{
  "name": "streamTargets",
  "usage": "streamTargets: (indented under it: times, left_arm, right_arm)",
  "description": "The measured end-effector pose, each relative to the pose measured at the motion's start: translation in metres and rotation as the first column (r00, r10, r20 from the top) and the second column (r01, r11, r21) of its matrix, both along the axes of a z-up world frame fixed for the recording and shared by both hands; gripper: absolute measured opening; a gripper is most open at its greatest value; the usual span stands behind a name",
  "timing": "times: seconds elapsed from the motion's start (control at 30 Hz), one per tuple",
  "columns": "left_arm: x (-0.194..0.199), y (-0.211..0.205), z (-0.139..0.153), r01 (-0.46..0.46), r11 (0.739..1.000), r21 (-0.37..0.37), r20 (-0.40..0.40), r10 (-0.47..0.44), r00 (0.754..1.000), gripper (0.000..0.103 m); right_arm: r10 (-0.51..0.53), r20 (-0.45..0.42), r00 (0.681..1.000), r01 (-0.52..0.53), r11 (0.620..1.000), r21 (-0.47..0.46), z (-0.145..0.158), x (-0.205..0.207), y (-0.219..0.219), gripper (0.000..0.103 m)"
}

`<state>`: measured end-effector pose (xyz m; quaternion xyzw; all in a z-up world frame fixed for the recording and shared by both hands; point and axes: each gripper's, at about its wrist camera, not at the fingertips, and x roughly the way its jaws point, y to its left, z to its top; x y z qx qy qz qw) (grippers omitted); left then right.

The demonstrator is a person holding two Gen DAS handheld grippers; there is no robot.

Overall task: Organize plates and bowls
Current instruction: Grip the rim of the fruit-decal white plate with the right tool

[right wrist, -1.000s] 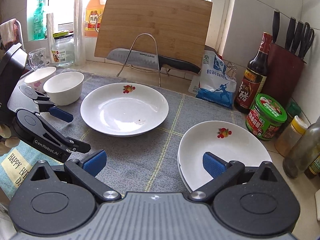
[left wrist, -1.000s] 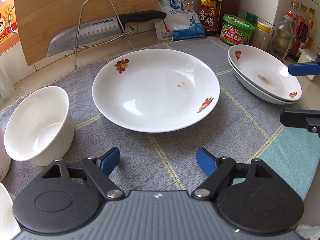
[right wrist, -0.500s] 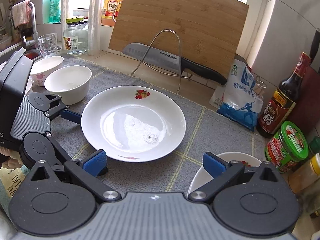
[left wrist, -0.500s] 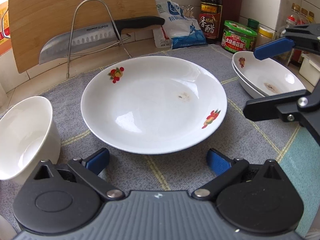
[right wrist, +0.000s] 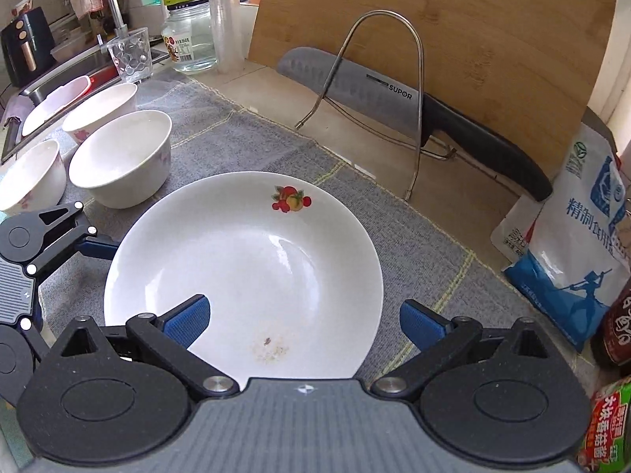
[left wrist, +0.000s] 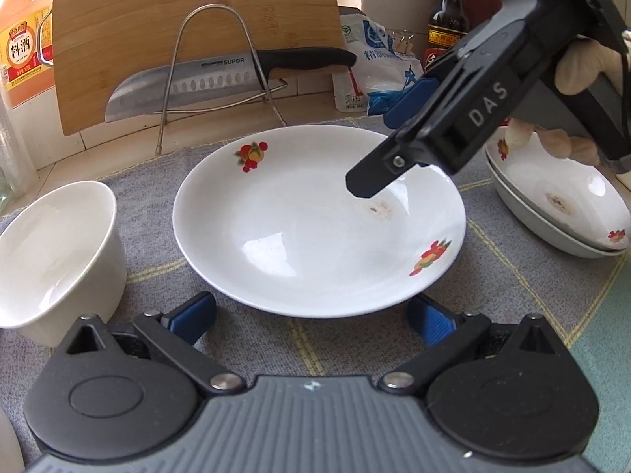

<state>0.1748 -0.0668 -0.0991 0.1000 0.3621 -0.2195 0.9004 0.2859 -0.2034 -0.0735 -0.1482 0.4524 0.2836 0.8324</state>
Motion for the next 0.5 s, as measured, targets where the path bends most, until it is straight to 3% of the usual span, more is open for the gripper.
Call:
streamTargets:
  times: [0.3,0.5]
  left_arm:
    - [0.001,0.000,0.003,0.001,1.000,0.004,-0.007,-0.001,1.000,0.103]
    - [0.004,-0.001,0.003,0.005,1.000,0.004,-0.006,-0.005,1.000,0.103]
  right_arm:
    - [0.077,-0.156,0.985,-0.073,0.997,0.035,-0.029,0.039,0.010,0.103]
    - [0.153,-0.142,0.978,-0.154,0.988,0.003,-0.030,0.048,0.016,0.103]
